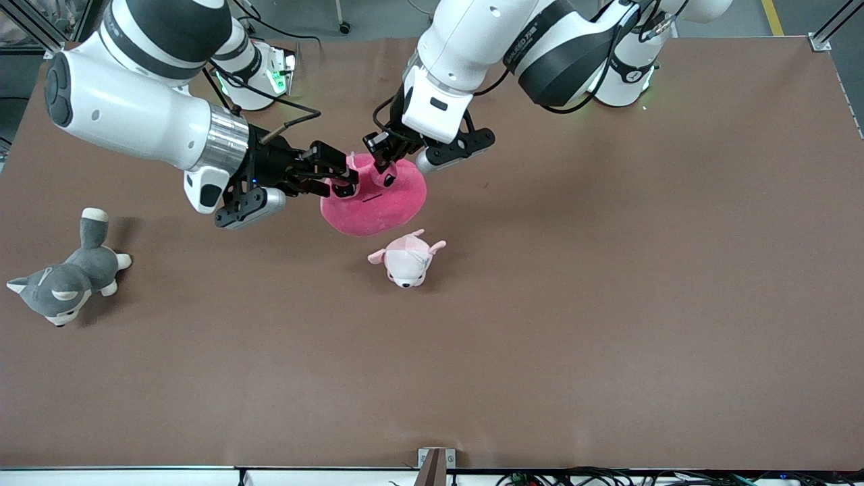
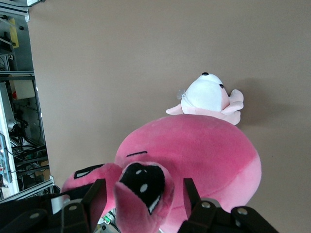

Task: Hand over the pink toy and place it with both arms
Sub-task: 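Grasp the pink plush with the right gripper beside the left gripper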

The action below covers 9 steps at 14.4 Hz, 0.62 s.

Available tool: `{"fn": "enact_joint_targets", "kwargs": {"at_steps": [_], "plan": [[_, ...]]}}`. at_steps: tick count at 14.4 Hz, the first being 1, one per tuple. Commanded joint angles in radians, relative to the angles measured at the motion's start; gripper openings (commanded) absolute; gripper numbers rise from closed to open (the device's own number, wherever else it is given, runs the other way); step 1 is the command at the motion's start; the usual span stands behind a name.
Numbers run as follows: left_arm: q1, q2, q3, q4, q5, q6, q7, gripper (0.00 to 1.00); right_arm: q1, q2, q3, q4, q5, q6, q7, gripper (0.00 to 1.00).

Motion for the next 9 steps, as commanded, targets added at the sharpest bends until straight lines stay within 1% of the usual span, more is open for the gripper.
{"fn": "enact_joint_targets", "kwargs": {"at_steps": [1, 2, 3, 6, 7, 9], "plan": [[-0.011, 0.008, 0.010, 0.028, -0.009, 0.001, -0.012, 0.00, 0.020, 0.006, -0.011, 0.008, -0.020, 0.003, 0.012, 0.72], [-0.011, 0.008, 0.010, 0.028, -0.009, 0.001, -0.012, 0.00, 0.021, 0.006, -0.011, 0.007, -0.018, 0.000, 0.014, 0.70], [-0.011, 0.008, 0.010, 0.028, -0.009, 0.001, -0.012, 0.00, 0.021, 0.006, -0.011, 0.005, -0.018, -0.005, 0.015, 0.61], [-0.010, 0.005, 0.012, 0.027, -0.009, 0.001, -0.012, 0.00, 0.027, 0.006, -0.011, 0.002, -0.020, -0.008, 0.014, 0.09], [-0.010, 0.005, 0.012, 0.027, -0.009, 0.001, -0.012, 0.00, 0.030, 0.006, -0.012, 0.004, -0.026, -0.011, 0.014, 0.03], [-0.010, 0.005, 0.012, 0.027, -0.009, 0.001, -0.012, 0.00, 0.034, 0.006, -0.011, 0.004, -0.056, -0.011, 0.014, 0.02]]}}
